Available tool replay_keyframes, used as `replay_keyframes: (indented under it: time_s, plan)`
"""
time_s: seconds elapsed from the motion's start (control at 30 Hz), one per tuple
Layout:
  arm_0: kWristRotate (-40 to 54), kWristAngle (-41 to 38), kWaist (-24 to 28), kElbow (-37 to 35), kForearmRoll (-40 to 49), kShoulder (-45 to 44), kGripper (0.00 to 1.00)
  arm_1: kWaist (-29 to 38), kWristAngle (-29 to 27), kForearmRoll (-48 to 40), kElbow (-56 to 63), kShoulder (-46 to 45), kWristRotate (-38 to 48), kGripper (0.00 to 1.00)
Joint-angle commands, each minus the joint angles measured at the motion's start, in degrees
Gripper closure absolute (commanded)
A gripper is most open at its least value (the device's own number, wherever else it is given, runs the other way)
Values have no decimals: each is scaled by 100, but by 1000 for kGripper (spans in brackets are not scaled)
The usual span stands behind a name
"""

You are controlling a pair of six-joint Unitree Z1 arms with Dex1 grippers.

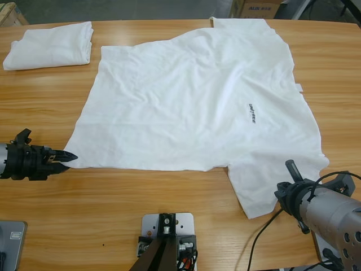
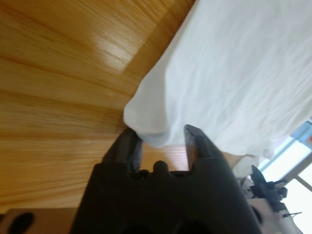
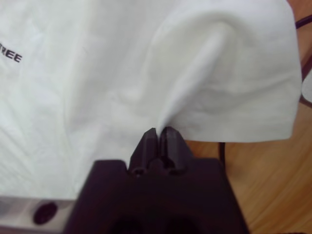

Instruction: Fold clothes

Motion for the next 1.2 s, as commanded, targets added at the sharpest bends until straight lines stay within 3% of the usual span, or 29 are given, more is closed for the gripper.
replay_keyframes:
  time_s: [0.03,0.13,0.2,0.43,0.6,0.87,1.2]
  plan:
    - [102,175,-97,137,-37,258,1000,-55,-32,-143,175,68,33,1000]
    - [109,165,-134,36,88,26,1000,-55,29,-161,168,70,-41,1000]
    - [109,180,-141,-138,723,-325,1000,-55,212,-47,108,6,-46,1000]
    - [23,428,-194,-672,2421,-1057,1000,-55,683,1291,-456,-648,-28,1000]
    - [30,481,-194,-841,2621,-1032,1000,-55,623,1846,-456,-1138,-27,1000]
    - [56,578,-194,-1510,2407,-308,1000,-92,-386,634,-111,-829,-143,1000]
    - [48,676,-211,-2069,2354,105,1000,-800,-1532,119,93,-980,-1044,1000]
